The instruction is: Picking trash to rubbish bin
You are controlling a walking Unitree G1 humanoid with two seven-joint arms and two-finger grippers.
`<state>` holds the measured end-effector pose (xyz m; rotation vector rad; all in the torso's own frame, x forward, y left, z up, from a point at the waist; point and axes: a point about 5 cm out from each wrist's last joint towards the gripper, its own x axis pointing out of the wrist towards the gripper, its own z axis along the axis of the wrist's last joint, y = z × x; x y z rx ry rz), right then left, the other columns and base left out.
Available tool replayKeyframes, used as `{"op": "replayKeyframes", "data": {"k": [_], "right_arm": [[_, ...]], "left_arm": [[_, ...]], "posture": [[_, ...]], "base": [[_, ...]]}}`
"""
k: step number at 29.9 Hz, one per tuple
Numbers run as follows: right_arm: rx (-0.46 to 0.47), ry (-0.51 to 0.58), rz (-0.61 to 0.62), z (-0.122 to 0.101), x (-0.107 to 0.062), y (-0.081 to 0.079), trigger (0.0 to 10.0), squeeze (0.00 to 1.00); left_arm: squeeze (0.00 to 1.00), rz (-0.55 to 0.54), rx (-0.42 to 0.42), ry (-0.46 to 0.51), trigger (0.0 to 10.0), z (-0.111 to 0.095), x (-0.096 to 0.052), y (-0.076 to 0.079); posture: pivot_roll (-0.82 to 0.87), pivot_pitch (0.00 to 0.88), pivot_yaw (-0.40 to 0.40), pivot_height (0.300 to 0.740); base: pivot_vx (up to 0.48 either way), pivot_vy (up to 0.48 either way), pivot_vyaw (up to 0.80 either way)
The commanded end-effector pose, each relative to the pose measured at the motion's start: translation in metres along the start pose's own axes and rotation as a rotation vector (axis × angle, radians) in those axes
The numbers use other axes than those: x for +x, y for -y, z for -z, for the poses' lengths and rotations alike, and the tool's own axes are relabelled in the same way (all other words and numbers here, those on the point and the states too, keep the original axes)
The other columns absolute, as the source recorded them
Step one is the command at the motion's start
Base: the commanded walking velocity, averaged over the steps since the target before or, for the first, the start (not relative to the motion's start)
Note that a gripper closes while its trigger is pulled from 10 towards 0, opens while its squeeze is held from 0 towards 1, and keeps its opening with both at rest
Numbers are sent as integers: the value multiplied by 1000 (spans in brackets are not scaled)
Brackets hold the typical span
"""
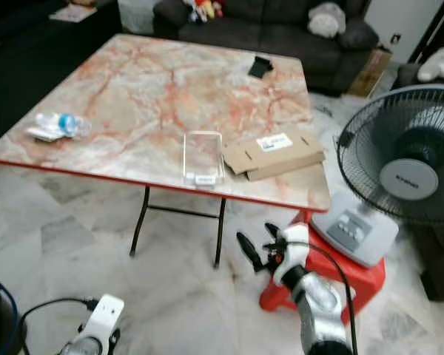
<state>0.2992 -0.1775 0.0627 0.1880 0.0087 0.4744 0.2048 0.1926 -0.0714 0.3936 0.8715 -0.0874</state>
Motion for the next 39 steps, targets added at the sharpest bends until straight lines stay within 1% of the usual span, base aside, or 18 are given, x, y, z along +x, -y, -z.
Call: {"op": "replayKeyframes", "data": {"k": [1,2,3,4,5,6,7,9,11,12,13,15,18,26,35,39], "right_arm": [[-49,79,43,-24,20,-1,10000,0],[-61,94,49,-30,26,-2,10000,0],[-102,111,83,-38,35,-3,10000,0],[-122,115,103,-40,38,-3,10000,0],[-115,126,146,-45,44,-2,10000,0],[-115,126,146,-45,44,-2,10000,0],[-117,124,214,-48,50,0,10000,0],[-96,115,291,-51,60,-1,10000,0],[-86,116,297,-51,62,-3,10000,0],[-67,113,293,-49,68,-11,10000,0],[-67,113,293,-49,68,-11,10000,0],[-64,120,268,-49,75,-21,10000,0],[-63,119,270,-48,75,-22,10000,0],[-65,115,292,-45,73,-19,10000,0],[-65,108,296,-43,73,-19,10000,0],[-63,109,297,-42,73,-20,10000,0]], "left_arm": [[0,6,-8,-18,10000,5,-1,2],[0,5,-8,-17,10000,5,-1,2],[0,3,-11,-12,10000,3,-1,3],[0,2,-13,-10,10000,2,0,3],[0,-2,-18,-6,10000,1,0,2],[0,-2,-18,-6,10000,1,0,2],[0,-7,-28,-3,10000,-1,0,2],[0,-13,-45,7,10000,-3,1,2],[0,-17,-52,9,10000,-4,1,2],[0,-26,-65,14,10000,-6,1,1],[0,-26,-65,14,10000,-6,1,1],[0,-31,-86,17,10000,-7,1,0],[0,-39,-103,19,10000,-7,1,-2],[0,-38,-97,16,10000,-6,1,-2],[0,-39,-92,12,10000,-4,1,-3],[0,-35,-62,29,10000,-7,1,-3]], "posture": [[25,93,-101,740],[28,90,-102,740],[36,88,-104,740],[37,87,-105,740],[36,86,-104,740],[36,86,-104,740],[36,86,-104,740],[47,81,-107,740],[56,82,-108,740],[51,82,-105,740],[51,82,-105,740],[53,82,-107,740],[54,81,-111,740],[53,83,-113,740],[56,84,-107,740],[60,77,-105,740]], "base": [[0,0,0],[0,0,0],[0,0,0],[0,0,0],[0,0,0],[0,0,0],[0,0,0],[0,0,0],[0,0,0],[0,0,0],[0,0,0],[0,0,0],[0,381,0],[0,480,0],[0,480,0],[0,0,0]]}}
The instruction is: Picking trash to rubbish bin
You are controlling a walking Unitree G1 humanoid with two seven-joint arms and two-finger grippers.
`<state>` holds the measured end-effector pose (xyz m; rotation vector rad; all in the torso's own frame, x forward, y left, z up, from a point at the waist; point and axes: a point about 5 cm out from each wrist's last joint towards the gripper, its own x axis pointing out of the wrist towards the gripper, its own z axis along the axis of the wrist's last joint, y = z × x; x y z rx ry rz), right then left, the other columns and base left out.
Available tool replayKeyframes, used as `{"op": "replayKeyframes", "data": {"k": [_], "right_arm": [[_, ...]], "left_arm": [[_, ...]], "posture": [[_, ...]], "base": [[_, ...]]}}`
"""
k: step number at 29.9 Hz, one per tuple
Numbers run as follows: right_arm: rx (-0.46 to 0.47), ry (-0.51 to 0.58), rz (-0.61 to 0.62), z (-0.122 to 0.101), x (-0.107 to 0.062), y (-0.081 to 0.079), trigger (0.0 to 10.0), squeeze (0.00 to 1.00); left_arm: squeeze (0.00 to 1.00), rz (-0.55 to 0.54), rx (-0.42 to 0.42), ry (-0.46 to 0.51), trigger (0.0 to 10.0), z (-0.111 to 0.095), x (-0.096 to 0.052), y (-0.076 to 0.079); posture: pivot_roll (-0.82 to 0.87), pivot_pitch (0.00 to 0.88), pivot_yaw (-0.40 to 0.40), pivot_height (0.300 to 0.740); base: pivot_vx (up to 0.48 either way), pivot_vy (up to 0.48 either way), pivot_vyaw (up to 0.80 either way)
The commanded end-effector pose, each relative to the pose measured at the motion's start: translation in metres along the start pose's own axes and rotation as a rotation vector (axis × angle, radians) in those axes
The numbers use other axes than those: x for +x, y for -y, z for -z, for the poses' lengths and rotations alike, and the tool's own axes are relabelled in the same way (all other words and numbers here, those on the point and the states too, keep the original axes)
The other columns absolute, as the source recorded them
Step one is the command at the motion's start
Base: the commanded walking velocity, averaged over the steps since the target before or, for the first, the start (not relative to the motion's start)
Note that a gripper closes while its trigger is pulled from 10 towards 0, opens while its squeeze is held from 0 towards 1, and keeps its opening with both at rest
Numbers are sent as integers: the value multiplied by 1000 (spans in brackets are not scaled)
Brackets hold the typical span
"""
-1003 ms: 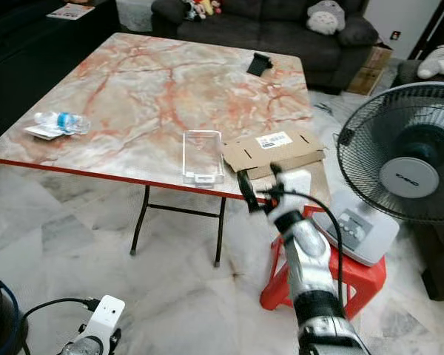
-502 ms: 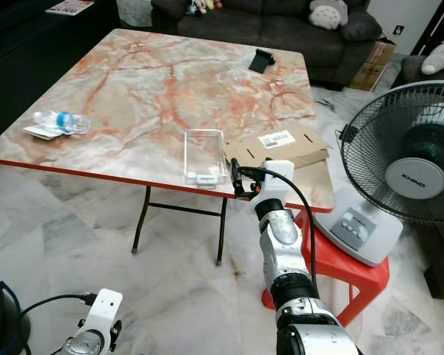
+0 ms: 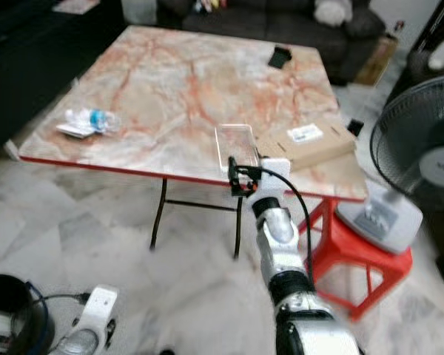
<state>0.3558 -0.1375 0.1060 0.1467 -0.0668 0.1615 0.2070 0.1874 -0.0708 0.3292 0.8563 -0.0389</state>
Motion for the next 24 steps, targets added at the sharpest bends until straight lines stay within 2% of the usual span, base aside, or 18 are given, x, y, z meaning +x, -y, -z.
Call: {"op": "replayKeyframes", "data": {"k": [1,15,20,24], "right_arm": [[-1,17,-8,-4,3,-3,10000,0],[-5,19,-10,-3,3,-2,10000,0],[-41,11,-36,-2,2,-5,10000,0],[-25,11,-49,-1,2,-7,10000,0]], "left_arm": [[0,-20,8,25,10000,-5,1,-7],[0,-44,-20,37,10000,-10,2,-9],[0,-47,-19,33,10000,-8,1,-9],[0,-46,-16,25,10000,-6,1,-9]], "posture": [[60,77,-105,740],[63,51,-105,740],[66,47,-108,740],[67,47,-108,740]], "base": [[0,0,0],[0,0,0],[278,0,0],[302,0,672]]}}
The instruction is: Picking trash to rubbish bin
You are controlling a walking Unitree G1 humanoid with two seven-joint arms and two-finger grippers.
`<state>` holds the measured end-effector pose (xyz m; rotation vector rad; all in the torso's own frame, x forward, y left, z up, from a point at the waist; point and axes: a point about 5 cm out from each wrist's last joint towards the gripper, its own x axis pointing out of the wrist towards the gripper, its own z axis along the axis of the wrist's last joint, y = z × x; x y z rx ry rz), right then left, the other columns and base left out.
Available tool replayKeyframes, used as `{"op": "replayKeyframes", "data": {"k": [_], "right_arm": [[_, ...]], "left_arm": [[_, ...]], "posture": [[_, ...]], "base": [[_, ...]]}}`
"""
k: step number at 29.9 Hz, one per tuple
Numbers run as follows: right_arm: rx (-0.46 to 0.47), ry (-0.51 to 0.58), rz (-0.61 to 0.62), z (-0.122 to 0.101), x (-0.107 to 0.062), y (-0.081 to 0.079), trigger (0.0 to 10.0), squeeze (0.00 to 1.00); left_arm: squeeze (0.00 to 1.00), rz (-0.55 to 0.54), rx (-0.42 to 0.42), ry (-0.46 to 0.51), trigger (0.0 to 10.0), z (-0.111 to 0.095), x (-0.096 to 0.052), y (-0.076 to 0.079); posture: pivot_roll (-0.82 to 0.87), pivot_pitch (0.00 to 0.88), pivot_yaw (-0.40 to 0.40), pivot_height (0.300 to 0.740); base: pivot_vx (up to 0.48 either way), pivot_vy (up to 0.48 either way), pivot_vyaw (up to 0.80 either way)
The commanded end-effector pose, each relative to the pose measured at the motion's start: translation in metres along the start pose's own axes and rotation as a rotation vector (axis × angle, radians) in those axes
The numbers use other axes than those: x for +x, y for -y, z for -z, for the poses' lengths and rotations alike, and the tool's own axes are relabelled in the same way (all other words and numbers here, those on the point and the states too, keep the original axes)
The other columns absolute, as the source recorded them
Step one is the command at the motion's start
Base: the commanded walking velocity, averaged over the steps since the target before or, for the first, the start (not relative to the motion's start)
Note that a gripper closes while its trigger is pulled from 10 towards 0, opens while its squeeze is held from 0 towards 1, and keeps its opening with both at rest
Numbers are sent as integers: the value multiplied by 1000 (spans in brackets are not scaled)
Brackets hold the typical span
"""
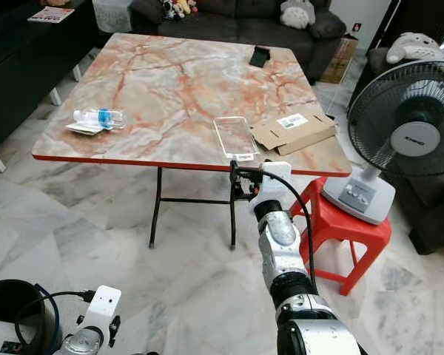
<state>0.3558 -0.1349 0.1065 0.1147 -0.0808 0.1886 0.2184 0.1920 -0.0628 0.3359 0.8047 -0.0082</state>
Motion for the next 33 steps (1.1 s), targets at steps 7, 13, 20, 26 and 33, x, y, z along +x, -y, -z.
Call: {"op": "replayKeyframes", "data": {"k": [7,13,20,26,33], "right_arm": [[18,-2,-14,-1,2,-4,10000,0],[16,0,-14,-1,3,-4,10000,0],[8,1,-20,-2,3,-5,10000,0],[-1,1,-24,-1,2,-6,10000,0],[-3,8,-26,-2,2,-5,10000,0]], "left_arm": [[0,-6,-8,-24,10000,7,-1,0],[0,-5,-8,-27,10000,7,-2,1],[0,-9,-13,-28,10000,8,-2,0],[0,-10,-14,-31,10000,9,-2,0],[0,-9,-19,-32,10000,8,-2,0]], "posture": [[67,44,-109,740],[67,45,-109,740],[73,66,-115,740],[69,73,-114,740],[67,82,-114,740]], "base": [[305,0,105],[305,0,0],[305,0,0],[303,0,138],[303,0,607]]}}
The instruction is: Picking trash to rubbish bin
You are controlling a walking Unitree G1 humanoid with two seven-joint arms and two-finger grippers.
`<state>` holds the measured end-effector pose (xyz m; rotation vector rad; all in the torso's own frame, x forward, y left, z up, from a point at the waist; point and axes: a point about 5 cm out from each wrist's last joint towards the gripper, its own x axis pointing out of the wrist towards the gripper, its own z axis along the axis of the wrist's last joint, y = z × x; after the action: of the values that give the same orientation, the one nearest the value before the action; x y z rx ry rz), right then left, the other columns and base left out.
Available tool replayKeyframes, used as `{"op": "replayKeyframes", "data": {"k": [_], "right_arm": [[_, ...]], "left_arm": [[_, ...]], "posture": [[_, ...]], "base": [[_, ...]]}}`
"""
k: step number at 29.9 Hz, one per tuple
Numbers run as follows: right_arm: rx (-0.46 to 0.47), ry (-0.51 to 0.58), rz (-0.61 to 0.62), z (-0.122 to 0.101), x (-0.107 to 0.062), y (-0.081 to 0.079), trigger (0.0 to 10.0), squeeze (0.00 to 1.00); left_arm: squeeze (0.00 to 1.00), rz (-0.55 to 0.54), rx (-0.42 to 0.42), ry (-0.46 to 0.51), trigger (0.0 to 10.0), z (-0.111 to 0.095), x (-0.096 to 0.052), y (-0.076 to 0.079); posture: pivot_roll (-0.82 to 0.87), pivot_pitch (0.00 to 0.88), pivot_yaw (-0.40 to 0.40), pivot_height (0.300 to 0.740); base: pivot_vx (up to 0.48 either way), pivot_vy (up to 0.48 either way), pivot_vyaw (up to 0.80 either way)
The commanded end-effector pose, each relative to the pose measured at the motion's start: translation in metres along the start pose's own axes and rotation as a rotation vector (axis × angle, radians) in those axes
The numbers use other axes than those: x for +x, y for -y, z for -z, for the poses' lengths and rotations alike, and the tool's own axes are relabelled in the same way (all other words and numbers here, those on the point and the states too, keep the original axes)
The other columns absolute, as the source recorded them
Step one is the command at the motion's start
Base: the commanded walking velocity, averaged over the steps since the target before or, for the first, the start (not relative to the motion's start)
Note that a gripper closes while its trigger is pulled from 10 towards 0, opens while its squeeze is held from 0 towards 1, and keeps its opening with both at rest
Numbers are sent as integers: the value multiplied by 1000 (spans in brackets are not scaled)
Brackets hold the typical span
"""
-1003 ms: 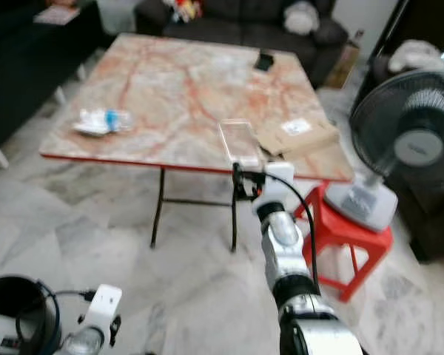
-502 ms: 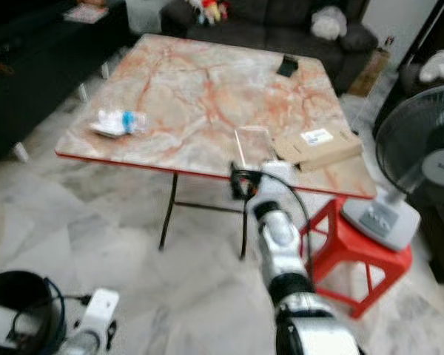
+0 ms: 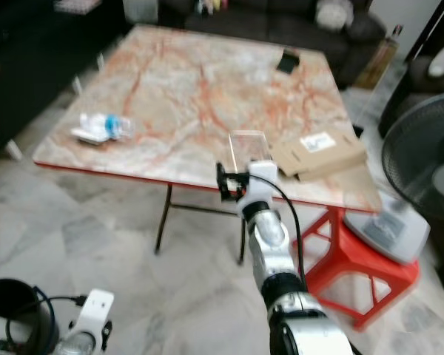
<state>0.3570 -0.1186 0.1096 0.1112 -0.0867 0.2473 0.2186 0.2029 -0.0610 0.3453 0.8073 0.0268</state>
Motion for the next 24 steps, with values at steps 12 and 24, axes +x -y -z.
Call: {"op": "replayKeyframes", "data": {"k": [12,24], "right_arm": [[11,0,42,0,-3,12,10000,0],[19,1,46,-1,-3,12,10000,0]], "left_arm": [[0,24,-14,-25,10000,6,-2,10],[0,28,-14,-27,10000,7,-2,10]], "posture": [[67,90,-110,740],[64,95,-108,740]], "base": [[304,0,63],[305,0,0]]}}
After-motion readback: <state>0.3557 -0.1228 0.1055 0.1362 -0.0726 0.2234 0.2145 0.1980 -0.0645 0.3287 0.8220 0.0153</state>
